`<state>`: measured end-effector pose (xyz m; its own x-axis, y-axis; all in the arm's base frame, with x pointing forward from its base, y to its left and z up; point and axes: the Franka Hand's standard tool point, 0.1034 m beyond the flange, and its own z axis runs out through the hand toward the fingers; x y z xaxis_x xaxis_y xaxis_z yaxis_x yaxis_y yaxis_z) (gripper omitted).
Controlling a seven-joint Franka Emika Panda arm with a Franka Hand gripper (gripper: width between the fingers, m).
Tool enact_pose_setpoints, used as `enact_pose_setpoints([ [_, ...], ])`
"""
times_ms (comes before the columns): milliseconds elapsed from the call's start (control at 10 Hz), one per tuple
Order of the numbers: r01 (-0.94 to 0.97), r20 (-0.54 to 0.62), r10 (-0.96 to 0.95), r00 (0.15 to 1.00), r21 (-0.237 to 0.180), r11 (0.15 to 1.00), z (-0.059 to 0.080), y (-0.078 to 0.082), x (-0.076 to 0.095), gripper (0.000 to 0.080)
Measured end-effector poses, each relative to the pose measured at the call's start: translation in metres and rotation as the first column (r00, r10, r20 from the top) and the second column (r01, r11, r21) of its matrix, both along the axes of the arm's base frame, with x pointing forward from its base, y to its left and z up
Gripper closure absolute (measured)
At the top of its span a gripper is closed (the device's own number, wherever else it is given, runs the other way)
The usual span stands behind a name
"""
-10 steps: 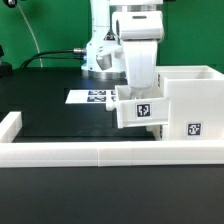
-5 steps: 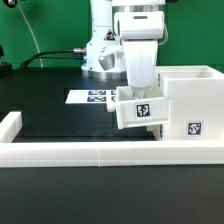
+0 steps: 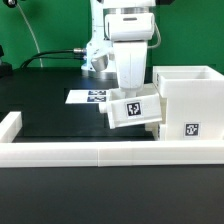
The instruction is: Assemble drawer
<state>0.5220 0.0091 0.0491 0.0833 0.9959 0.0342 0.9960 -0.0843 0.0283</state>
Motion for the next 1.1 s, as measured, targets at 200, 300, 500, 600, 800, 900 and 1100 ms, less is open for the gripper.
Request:
enact_pose_setpoints([
  [200,0.003,0.002,-0.003,1.0,0.0,1.0,-0.001,0.005,0.001,0.0758],
  [300,0.019,0.001,-0.019,1.0,0.0,1.0,0.0,0.007,0.002,0.0758],
  [500,0.048,-0.006,-0.048,0.999,-0.001,0.999,0.0,0.009,0.001,0.0758],
  [600,0.05,-0.007,-0.05,0.999,-0.001,0.999,0.0,0.008,0.001,0.0758],
  [800,0.053,-0.011,-0.053,0.999,-0.001,0.999,-0.001,0.006,0.0,0.0758],
  [900,0.048,-0.011,-0.048,0.999,-0.002,0.999,-0.001,0.004,0.0,0.0759],
  [1100,0.032,-0.018,-0.032,0.999,-0.007,0.999,-0.004,-0.017,-0.004,0.0758],
])
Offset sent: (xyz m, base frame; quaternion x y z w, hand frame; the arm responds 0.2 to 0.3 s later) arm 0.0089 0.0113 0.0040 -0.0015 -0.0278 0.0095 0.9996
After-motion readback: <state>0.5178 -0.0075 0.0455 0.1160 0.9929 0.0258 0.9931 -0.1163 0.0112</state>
